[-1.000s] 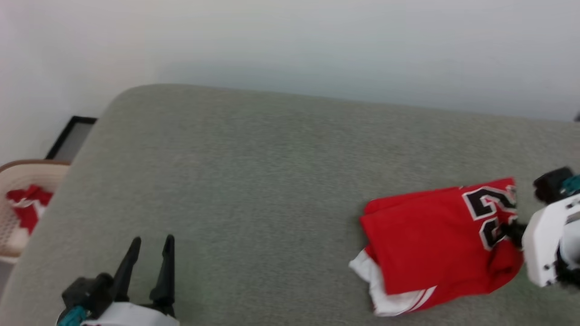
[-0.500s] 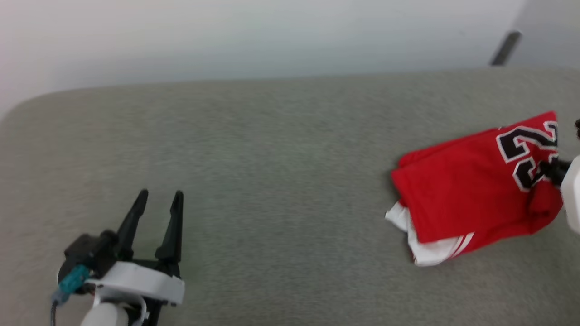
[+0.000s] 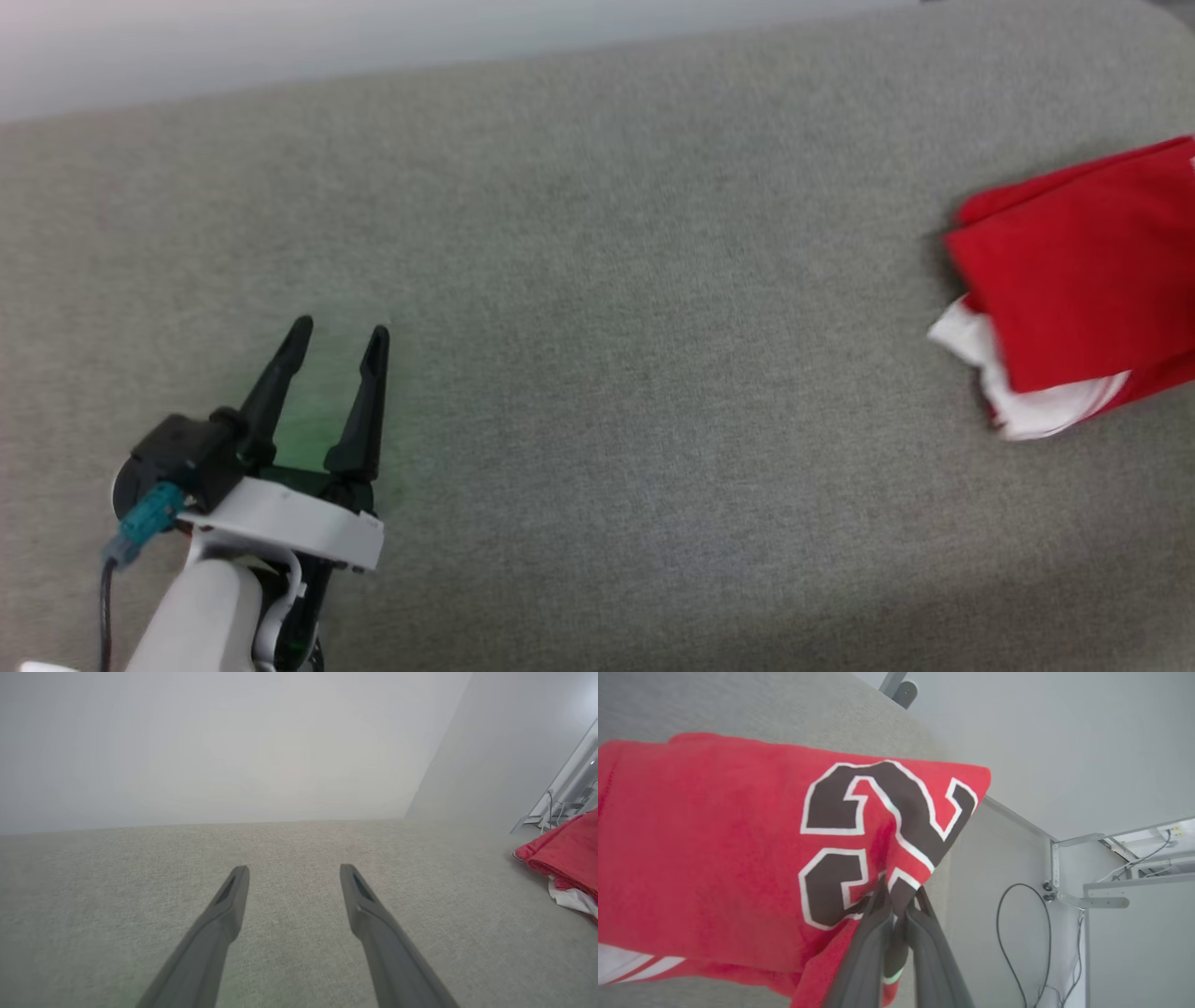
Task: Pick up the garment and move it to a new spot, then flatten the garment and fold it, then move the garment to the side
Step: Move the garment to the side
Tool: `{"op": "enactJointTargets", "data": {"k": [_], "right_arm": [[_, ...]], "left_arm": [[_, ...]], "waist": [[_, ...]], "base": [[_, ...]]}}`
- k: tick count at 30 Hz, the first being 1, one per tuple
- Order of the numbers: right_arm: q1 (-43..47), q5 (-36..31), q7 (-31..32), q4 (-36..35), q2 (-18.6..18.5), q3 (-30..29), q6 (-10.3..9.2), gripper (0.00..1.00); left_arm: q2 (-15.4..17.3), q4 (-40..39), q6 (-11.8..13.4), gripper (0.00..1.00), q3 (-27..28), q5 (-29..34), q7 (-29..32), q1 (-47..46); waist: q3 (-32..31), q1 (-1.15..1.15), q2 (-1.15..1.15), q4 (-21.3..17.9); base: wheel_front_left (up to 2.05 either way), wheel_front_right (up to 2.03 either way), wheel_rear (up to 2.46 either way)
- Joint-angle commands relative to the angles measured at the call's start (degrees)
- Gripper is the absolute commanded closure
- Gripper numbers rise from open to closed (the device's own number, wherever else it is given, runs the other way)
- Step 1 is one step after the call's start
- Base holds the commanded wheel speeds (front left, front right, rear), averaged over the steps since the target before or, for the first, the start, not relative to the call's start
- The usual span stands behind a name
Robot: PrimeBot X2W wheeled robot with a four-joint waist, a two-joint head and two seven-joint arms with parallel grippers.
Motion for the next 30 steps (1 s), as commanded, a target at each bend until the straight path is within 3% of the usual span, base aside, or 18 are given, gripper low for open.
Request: {"op": "enactJointTargets", "data": {"k": [1, 10, 23, 24, 25, 26, 27, 30], "right_arm": [[-2.28, -1.72, -1.73, 2.28, -0.72, 1.67, -0.09, 1.00], [-8.13, -9.28, -7.90, 16.20, 0.52, 5.77, -0.09, 1.00], [-8.45, -9.14, -12.83, 32.96, 6.41, 4.55, -0.08, 1.00], [-8.75, -9.29, -13.42, 34.02, 6.77, 4.37, -0.08, 0.87], [-9.09, -9.23, -14.29, 35.11, 7.12, 3.99, -0.09, 0.63], [-9.38, -9.65, -15.30, 35.89, 7.36, 3.80, -0.09, 0.27], [-9.62, -10.06, -16.17, 36.78, 7.60, 3.75, -0.09, 0.00], [-10.16, -10.16, -17.88, 38.63, 8.70, 3.69, -0.09, 0.00]], "left_arm": [[0.47, 0.01, -0.21, 0.00, -0.29, -0.18, -0.02, -0.98], [0.97, 0.57, -0.21, 0.00, -1.25, -0.88, -0.03, -2.83], [0.95, 1.07, -0.21, 0.00, -1.76, -1.14, -0.03, -3.10], [0.97, 1.09, -0.21, 0.00, -1.68, -1.17, -0.03, -2.93], [0.95, 1.11, -0.21, 0.00, -1.52, -1.18, -0.03, -2.71], [0.89, 1.13, -0.21, 0.00, -1.30, -1.25, -0.03, -2.43], [0.85, 1.15, -0.21, 0.00, -1.23, -1.32, -0.03, -2.09], [0.68, 1.28, -0.21, 0.00, -0.86, -1.40, -0.03, -1.16]], "waist": [[3.17, 0.00, 0.00, -1.10], [5.67, 0.00, 0.00, 1.11], [6.08, 0.00, 0.00, 4.51], [5.92, 0.00, 0.00, 4.64], [5.69, 0.00, 0.00, 4.73], [5.38, 0.00, 0.00, 4.79], [5.00, 0.00, 0.00, 4.84], [3.46, 0.00, 0.00, 4.98]], "base": [[0.00, 0.00, 0.00], [0.00, 0.00, 0.00], [0.00, 0.00, 0.00], [0.00, 0.00, 0.00], [0.00, 0.00, 0.00], [0.00, 0.00, 0.00], [0.00, 0.00, 0.00], [0.00, 0.00, 0.00]]}}
